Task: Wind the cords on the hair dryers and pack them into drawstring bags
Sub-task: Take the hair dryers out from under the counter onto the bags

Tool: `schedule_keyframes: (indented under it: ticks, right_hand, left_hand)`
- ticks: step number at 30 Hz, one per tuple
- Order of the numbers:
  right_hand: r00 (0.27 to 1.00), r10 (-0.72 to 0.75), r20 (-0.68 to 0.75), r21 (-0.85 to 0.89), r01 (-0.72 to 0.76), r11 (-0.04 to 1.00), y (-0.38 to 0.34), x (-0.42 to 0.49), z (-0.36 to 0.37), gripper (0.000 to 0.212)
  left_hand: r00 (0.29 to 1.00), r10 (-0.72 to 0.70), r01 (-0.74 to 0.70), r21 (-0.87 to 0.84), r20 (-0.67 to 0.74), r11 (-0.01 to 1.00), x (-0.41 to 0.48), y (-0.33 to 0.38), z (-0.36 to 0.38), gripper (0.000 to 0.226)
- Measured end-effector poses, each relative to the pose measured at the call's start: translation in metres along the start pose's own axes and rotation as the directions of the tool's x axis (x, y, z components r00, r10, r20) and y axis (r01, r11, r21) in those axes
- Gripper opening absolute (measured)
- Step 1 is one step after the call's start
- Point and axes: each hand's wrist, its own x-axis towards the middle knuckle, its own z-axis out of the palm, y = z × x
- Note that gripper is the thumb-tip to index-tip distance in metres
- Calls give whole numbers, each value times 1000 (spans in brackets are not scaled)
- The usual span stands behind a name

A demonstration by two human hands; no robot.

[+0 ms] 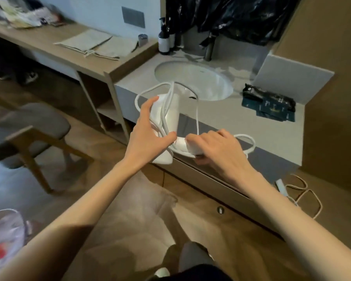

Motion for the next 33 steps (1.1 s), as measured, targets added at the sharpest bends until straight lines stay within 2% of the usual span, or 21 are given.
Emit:
schedule_keyframes:
  ticks: [10,15,20,26,33]
  right_hand:
    - [973,-215,-79,-12,214,977,-30,221,76,46]
    - [965,-236,-111,-63,231,971,-26,343,108,50]
    - [949,-275,-154,-38,273,961,-20,449,127,51]
    - [963,-243,-118,-80,235,969,-10,547,159,39]
    - [985,-133,-113,-147,116,982,3,644,214,34]
  left_hand:
    - [983,-32,28,-28,-181,999,123,-123,-121,86]
    - [977,-28,29,1,-211,1000,214,-164,-181,83]
    - [972,-47,29,-81,-230,996,296,-202,-233,86]
    - [979,-7,-6,-64,-204,998,392,-253,-268,88]
    - [990,108,-117,-95,-91,989,513,-324,-292,88]
